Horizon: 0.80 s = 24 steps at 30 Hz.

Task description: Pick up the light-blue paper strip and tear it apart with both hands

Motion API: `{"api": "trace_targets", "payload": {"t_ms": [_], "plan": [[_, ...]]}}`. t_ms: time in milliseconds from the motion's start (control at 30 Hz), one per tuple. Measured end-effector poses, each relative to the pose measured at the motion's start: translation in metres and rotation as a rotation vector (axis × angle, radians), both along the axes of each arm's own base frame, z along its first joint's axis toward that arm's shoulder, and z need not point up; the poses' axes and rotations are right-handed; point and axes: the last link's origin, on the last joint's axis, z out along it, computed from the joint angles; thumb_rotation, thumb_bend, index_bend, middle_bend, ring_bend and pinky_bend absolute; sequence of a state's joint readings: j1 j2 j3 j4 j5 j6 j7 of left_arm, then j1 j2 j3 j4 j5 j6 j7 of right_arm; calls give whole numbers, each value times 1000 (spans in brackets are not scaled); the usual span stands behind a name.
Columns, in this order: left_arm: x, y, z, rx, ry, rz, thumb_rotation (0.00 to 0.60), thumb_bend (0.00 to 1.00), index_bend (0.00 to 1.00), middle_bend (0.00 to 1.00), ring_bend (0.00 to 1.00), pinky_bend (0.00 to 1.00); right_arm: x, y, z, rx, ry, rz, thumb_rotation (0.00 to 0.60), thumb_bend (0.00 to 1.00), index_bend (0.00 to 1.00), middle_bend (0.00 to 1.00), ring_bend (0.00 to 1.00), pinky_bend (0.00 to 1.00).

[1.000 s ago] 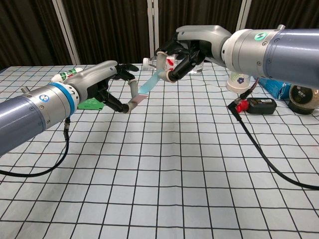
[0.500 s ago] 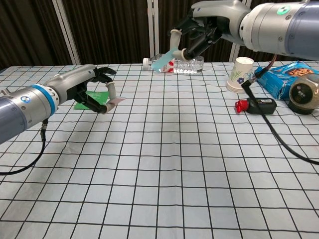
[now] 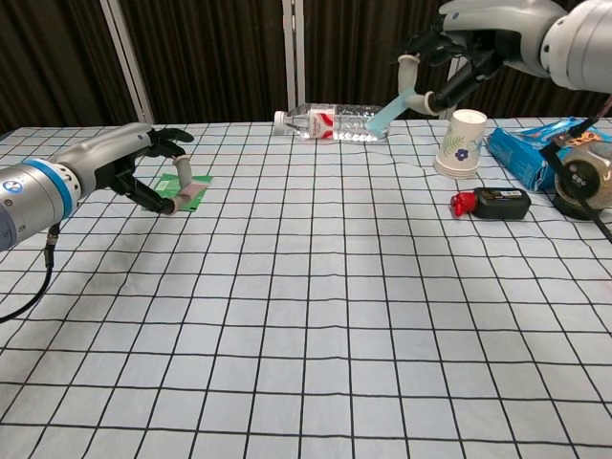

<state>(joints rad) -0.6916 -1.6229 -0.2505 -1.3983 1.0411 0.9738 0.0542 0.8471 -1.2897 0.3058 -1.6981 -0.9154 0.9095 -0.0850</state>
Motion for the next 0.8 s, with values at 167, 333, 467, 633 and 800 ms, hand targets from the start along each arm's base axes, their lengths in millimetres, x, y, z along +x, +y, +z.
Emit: {"api": "trace_targets", "payload": {"t_ms": [167, 333, 467, 633, 800], "plan": [[-4, -1, 7, -6, -1, -4, 600, 0, 0, 0, 0, 0, -28, 9, 8, 5, 85, -1, 600, 0, 0, 0, 0, 0], [-14, -2, 24, 37, 20, -12, 600, 0, 0, 0, 0, 0, -49, 20, 22, -39, 140, 16, 600, 0, 0, 0, 0, 0], [-34, -5, 55, 99, 77, -14, 600, 0, 0, 0, 0, 0, -70, 35, 42, -103, 173, 42, 600, 0, 51, 3, 0, 0], [-67, -19, 103, 200, 177, 4, 600, 0, 0, 0, 0, 0, -101, 60, 72, -210, 215, 78, 600, 0, 86, 3, 0, 0], [-104, -58, 149, 321, 295, 4, 600, 0, 0, 0, 0, 0, -141, 93, 100, -321, 255, 76, 600, 0, 89, 0, 0, 0]]}}
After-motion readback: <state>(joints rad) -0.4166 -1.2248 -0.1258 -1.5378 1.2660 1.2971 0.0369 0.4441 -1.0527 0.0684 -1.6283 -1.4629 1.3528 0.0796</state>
